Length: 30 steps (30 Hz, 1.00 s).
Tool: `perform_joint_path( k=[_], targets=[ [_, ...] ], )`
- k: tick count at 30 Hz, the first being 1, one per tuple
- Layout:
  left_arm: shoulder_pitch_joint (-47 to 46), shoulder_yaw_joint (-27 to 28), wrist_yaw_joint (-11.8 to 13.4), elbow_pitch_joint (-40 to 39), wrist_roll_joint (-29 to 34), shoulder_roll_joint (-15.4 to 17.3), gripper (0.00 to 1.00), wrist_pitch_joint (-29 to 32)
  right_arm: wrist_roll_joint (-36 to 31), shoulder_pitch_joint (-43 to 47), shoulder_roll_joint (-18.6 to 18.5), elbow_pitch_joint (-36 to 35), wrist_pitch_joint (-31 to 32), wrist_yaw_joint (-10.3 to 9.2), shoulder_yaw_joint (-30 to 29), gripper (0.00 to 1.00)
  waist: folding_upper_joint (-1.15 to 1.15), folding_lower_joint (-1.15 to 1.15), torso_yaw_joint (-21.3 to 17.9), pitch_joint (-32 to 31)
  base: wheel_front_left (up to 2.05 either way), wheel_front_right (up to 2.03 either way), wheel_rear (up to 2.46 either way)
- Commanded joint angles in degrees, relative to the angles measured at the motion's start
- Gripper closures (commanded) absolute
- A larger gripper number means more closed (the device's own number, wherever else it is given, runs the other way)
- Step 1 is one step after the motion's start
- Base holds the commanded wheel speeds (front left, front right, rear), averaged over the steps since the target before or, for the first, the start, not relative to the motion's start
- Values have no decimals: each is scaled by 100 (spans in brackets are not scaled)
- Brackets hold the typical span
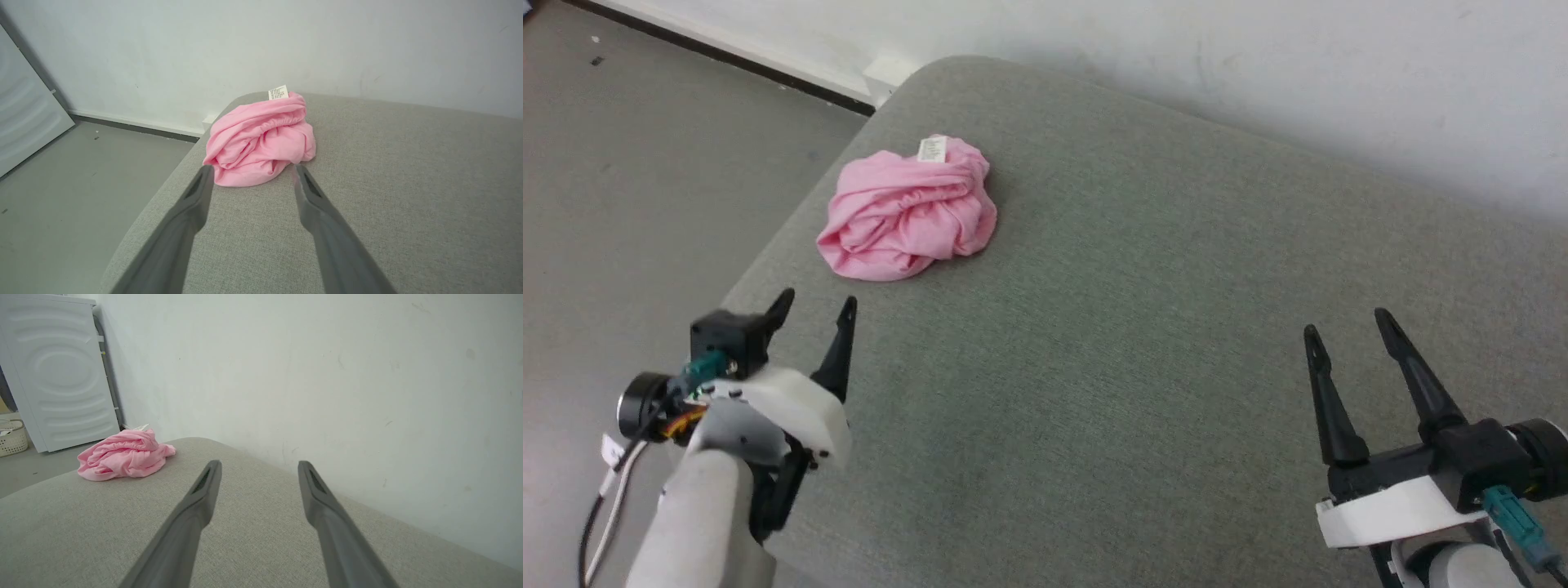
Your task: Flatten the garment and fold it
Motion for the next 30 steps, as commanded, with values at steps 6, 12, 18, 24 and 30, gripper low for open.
perform_joint_path(
  k=[6,12,18,24,30],
  targets=[
    [-1182,-238,-124,754,-450,666,0,806,-201,-329,10,-102,-26,-12,-21,0,0,-1,-913,985,0,0,0],
    [-2081,-827,-132,1360,-1216,1397,0,1497,-292,-514,8,-185,-26,-12,-3,0,0,-1,-1295,1415,0,0,0],
    [-2697,-1228,-133,1741,-1980,1966,0,2101,-303,-628,8,-251,-26,-12,26,0,0,-1,-1573,1689,0,0,0],
    [-3160,-1797,-133,1909,-2646,2753,0,2608,-269,-717,8,-322,-26,-12,-34,0,0,-1,-1847,1956,0,0,0],
    [-3347,-2104,-133,2357,-3397,3126,0,2884,-236,-773,8,-334,-26,-12,-18,0,0,-1,-2017,2074,0,0,0]
  ],
)
